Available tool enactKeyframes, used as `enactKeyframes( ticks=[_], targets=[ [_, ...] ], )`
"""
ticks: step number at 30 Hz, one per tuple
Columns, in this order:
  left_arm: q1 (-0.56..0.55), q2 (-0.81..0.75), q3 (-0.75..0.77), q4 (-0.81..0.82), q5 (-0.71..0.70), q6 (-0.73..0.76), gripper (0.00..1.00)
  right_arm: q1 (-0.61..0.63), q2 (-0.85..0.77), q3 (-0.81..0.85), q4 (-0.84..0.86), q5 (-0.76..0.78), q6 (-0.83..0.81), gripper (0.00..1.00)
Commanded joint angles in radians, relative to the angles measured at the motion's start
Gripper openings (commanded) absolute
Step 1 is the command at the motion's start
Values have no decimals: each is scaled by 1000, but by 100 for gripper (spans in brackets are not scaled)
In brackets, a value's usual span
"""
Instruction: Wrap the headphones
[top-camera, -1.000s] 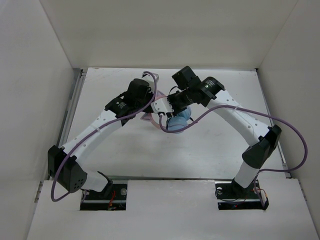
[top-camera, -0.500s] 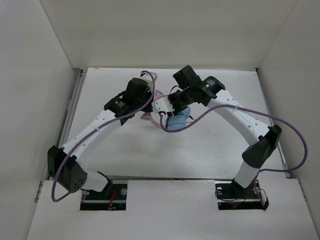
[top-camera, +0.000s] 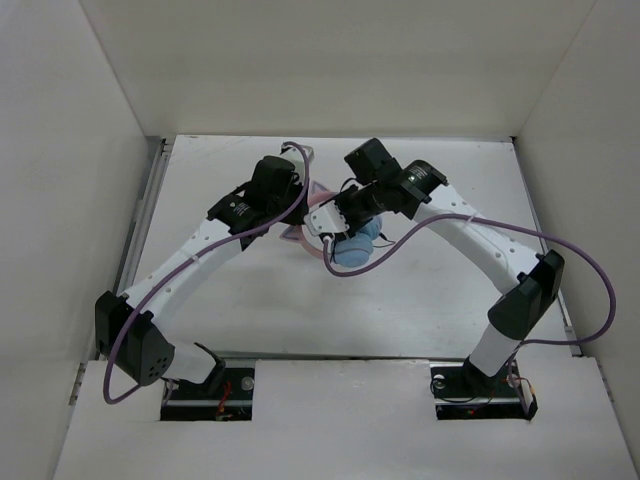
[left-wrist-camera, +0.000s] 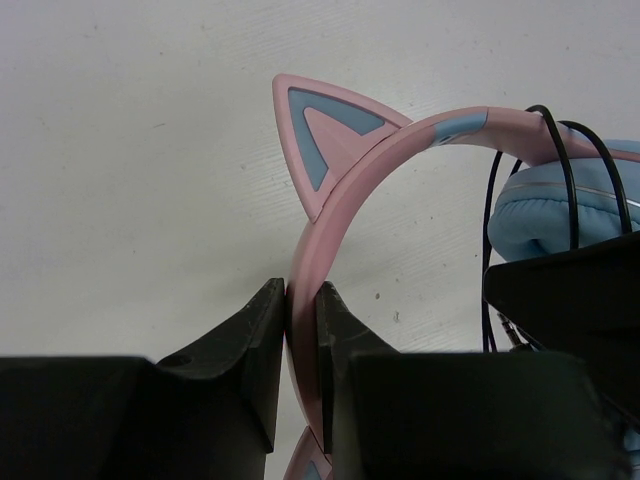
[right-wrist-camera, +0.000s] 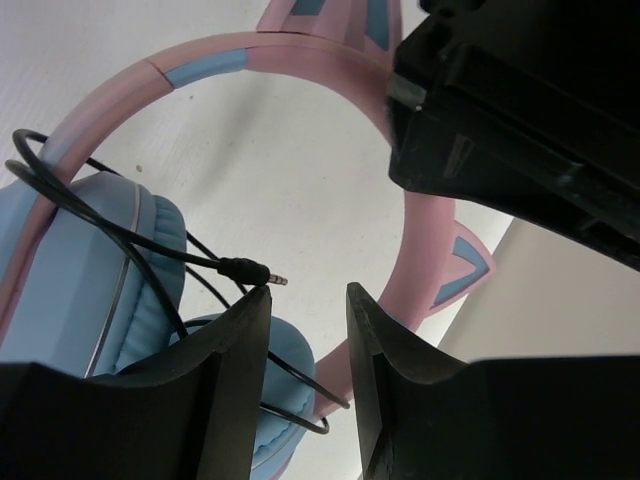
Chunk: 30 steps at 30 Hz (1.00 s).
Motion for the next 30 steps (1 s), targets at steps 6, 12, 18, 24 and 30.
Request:
enactKeyframes(
  ticks=[6, 12, 18, 24, 30],
  targets=[
    [16, -65, -9, 68, 40, -54, 0, 2, -22, 89, 47, -49, 23, 42],
    [25, -67, -17, 69, 46, -64, 0, -18, -21, 102, 80, -49, 38, 42],
    [59, -53, -18, 75, 43, -77, 0, -89, -39, 86, 376, -29, 268, 43],
    [110, 39, -8, 131, 20, -142, 0, -162, -169, -162, 1061, 321, 661, 57],
    [120, 201, 12, 235, -12, -208, 0, -165, -320, -334, 1218, 489, 702, 67]
  ],
)
